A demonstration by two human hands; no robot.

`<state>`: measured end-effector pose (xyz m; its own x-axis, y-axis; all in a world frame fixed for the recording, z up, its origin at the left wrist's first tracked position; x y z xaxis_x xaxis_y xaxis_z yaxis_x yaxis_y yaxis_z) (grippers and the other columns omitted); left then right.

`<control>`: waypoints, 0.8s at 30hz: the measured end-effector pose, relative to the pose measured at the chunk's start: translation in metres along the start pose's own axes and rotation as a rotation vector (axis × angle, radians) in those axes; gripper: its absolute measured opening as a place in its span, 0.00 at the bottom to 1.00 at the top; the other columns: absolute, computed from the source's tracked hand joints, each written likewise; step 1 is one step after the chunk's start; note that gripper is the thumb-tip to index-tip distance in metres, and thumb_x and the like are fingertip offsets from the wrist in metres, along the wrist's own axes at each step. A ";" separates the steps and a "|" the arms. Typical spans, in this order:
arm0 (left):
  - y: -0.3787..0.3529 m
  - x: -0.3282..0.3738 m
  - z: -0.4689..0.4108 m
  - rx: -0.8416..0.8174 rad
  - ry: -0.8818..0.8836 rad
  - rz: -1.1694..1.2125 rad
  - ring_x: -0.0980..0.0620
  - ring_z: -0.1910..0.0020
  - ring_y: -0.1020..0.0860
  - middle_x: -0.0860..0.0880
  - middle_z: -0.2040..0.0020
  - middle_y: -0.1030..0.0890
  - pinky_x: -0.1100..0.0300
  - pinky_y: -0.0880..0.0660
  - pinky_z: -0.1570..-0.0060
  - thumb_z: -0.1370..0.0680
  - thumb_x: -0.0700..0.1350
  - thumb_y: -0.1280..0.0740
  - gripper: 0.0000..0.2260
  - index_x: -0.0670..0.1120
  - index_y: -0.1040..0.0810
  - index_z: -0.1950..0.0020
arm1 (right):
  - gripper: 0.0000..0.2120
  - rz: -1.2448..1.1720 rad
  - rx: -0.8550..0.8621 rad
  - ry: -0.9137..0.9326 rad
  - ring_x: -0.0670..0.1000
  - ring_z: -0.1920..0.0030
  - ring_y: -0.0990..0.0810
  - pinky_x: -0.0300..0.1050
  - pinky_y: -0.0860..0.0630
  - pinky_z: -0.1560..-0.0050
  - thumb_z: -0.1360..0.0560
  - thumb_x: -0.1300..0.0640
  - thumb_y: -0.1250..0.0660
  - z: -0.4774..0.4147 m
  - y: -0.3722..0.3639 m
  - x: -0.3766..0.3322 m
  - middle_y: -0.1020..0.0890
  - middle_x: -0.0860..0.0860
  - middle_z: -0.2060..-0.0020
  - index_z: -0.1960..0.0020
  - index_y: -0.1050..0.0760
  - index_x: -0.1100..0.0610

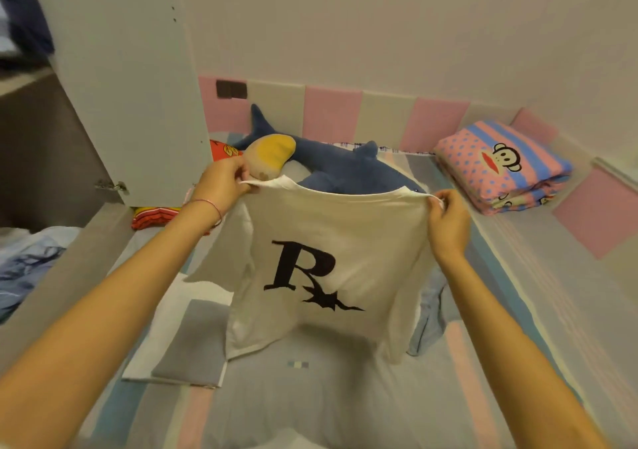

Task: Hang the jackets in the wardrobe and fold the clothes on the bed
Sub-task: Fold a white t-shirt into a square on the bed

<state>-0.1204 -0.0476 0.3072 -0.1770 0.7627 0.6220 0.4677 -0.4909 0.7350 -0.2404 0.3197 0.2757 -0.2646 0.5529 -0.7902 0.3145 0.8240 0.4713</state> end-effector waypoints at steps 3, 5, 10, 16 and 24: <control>0.004 0.003 -0.005 -0.074 -0.052 -0.160 0.49 0.67 0.32 0.47 0.67 0.28 0.60 0.37 0.67 0.27 0.39 0.30 0.12 0.46 0.31 0.67 | 0.07 0.011 0.068 0.106 0.52 0.60 0.27 0.43 0.35 0.62 0.20 0.55 0.42 -0.005 0.012 -0.015 0.24 0.50 0.59 0.49 0.28 0.58; 0.006 -0.004 -0.008 -0.038 -0.065 -0.202 0.47 0.65 0.29 0.45 0.65 0.26 0.59 0.37 0.67 0.29 0.38 0.30 0.10 0.43 0.29 0.66 | 0.08 0.019 0.070 0.115 0.51 0.61 0.28 0.43 0.36 0.64 0.19 0.54 0.42 -0.008 0.015 -0.019 0.24 0.50 0.60 0.49 0.29 0.58; 0.005 -0.021 0.000 0.124 0.049 -0.059 0.40 0.61 0.27 0.42 0.61 0.24 0.51 0.31 0.64 0.25 0.37 0.38 0.05 0.43 0.30 0.60 | 0.12 -0.096 0.106 0.026 0.46 0.67 0.33 0.39 0.38 0.69 0.21 0.49 0.39 -0.009 0.022 -0.010 0.28 0.48 0.67 0.55 0.31 0.58; -0.015 -0.023 0.007 0.170 0.175 -0.171 0.40 0.59 0.28 0.39 0.56 0.25 0.52 0.33 0.62 0.22 0.36 0.44 0.04 0.40 0.30 0.53 | 0.16 -0.133 -0.016 0.113 0.43 0.71 0.36 0.39 0.40 0.70 0.18 0.54 0.46 -0.001 0.011 -0.018 0.34 0.47 0.71 0.63 0.36 0.55; -0.104 -0.064 0.067 -0.919 0.113 -0.188 0.47 0.55 0.32 0.45 0.53 0.28 0.59 0.34 0.59 0.20 0.38 0.44 0.07 0.49 0.33 0.54 | 0.29 0.578 -1.670 -0.322 0.51 0.46 0.22 0.43 0.24 0.43 0.36 0.37 0.28 0.101 -0.053 0.083 0.22 0.50 0.45 0.43 0.28 0.54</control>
<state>-0.0997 -0.0173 0.1726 -0.2858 0.8415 0.4585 -0.4342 -0.5402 0.7209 -0.1874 0.3099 0.1455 -0.2319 0.9112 -0.3403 -0.9195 -0.0913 0.3823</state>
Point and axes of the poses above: each hand's wrist, its own z-axis away from the middle knuckle, its own y-axis out of the back of the hand, x = y × z, the point moved 6 cm from there along -z, towards the middle knuckle
